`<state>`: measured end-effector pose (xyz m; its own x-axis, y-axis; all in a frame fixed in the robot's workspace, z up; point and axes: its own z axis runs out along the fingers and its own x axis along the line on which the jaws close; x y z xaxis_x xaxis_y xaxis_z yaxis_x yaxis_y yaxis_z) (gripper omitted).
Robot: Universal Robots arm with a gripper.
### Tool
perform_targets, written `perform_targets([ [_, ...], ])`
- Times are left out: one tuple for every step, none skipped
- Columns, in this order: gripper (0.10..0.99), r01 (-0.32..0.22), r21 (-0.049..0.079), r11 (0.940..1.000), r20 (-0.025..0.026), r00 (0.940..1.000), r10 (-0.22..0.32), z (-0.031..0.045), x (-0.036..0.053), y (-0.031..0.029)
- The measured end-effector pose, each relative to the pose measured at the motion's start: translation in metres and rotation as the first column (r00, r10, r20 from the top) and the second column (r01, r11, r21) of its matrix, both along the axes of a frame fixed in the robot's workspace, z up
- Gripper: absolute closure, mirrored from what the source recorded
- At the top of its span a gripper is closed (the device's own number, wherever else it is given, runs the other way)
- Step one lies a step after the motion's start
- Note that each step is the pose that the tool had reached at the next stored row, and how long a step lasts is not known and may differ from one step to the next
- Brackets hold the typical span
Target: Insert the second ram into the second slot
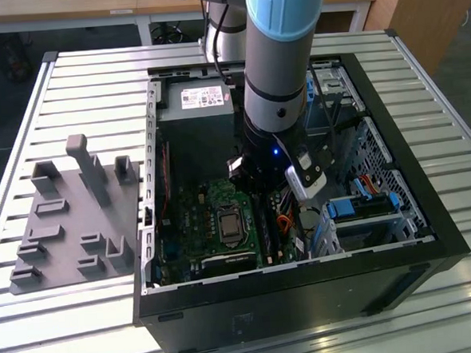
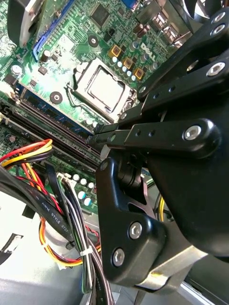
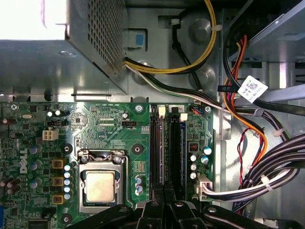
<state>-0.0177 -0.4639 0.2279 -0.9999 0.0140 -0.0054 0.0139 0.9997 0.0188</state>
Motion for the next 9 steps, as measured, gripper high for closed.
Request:
perform_targets([
  [0.965,0.0,0.0,1.0,-0.0001,1.0,0.0,-0.0002,0.0,0.0],
  [0.965,0.0,0.0,1.0,-0.0001,1.0,0.0,-0.0004,0.0,0.0],
  [0.965,0.0,0.0,1.0,0.0,1.0,0.0,-0.0005,0.0,0.0],
  [0.965,0.0,0.0,1.0,0.0,1.0,0.0,-0.0008,0.0,0.0],
  [0.965,0.0,0.0,1.0,0.0,1.0,0.0,-0.0011,0.0,0.0],
  [0.965,0.0,0.0,1.0,0.0,1.0,0.0,-0.0013,0.0,0.0],
  [0.965,0.0,0.001,1.0,0.0,1.0,0.0,-0.0016,0.0,0.0],
  [0.965,0.0,0.001,1.0,0.0,1.0,0.0,-0.0019,0.0,0.0],
  [0.965,0.0,0.001,1.0,0.0,1.0,0.0,-0.0022,0.0,0.0],
])
